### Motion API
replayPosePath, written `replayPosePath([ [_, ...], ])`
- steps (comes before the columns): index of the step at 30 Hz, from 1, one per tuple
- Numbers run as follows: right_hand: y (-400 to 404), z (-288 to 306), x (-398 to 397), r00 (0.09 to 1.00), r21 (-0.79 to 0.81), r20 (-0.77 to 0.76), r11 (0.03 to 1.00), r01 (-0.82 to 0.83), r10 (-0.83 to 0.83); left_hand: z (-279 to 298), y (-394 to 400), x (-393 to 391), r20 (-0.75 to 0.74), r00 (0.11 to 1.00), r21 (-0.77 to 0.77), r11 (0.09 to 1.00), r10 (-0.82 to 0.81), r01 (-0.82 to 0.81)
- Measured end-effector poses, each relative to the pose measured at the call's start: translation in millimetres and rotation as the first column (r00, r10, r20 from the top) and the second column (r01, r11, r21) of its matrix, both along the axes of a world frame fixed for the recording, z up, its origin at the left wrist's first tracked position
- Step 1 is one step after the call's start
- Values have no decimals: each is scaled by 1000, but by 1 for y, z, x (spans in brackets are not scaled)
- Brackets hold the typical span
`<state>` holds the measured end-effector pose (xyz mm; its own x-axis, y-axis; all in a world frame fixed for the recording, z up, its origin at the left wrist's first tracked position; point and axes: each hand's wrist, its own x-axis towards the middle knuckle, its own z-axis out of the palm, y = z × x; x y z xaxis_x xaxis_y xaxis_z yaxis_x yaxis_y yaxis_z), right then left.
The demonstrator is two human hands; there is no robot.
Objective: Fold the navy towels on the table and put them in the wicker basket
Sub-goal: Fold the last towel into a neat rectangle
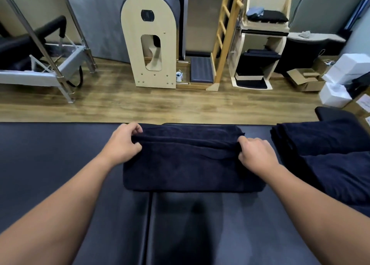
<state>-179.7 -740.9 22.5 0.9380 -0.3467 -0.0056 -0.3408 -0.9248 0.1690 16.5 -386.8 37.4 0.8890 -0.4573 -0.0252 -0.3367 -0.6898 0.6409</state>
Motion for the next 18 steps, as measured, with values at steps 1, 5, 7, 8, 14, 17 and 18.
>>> replayPosePath([
  [1,-9,0,18,1000,-1,-3,1000,-9,9,-4,-9,15,-3,1000,16,1000,11,-11],
  [5,-37,-1,94,998,10,-58,1000,-18,18,-17,-47,72,126,979,81,982,159,-170],
  [7,-46,-6,122,997,-6,-62,999,40,-40,-21,-66,82,219,948,35,969,230,-243],
  [8,-48,-11,133,996,-20,-44,997,79,-79,-25,-75,82,287,936,51,972,206,-229],
  [14,13,-54,121,996,290,-40,955,-67,82,-73,-94,6,10,978,625,765,-209,157],
  [17,23,-76,106,957,428,-232,902,-59,173,-96,-87,2,-111,992,647,754,-60,118],
  [18,13,-82,108,961,412,-234,911,-38,146,-98,-87,7,-122,992,638,764,-19,93],
])
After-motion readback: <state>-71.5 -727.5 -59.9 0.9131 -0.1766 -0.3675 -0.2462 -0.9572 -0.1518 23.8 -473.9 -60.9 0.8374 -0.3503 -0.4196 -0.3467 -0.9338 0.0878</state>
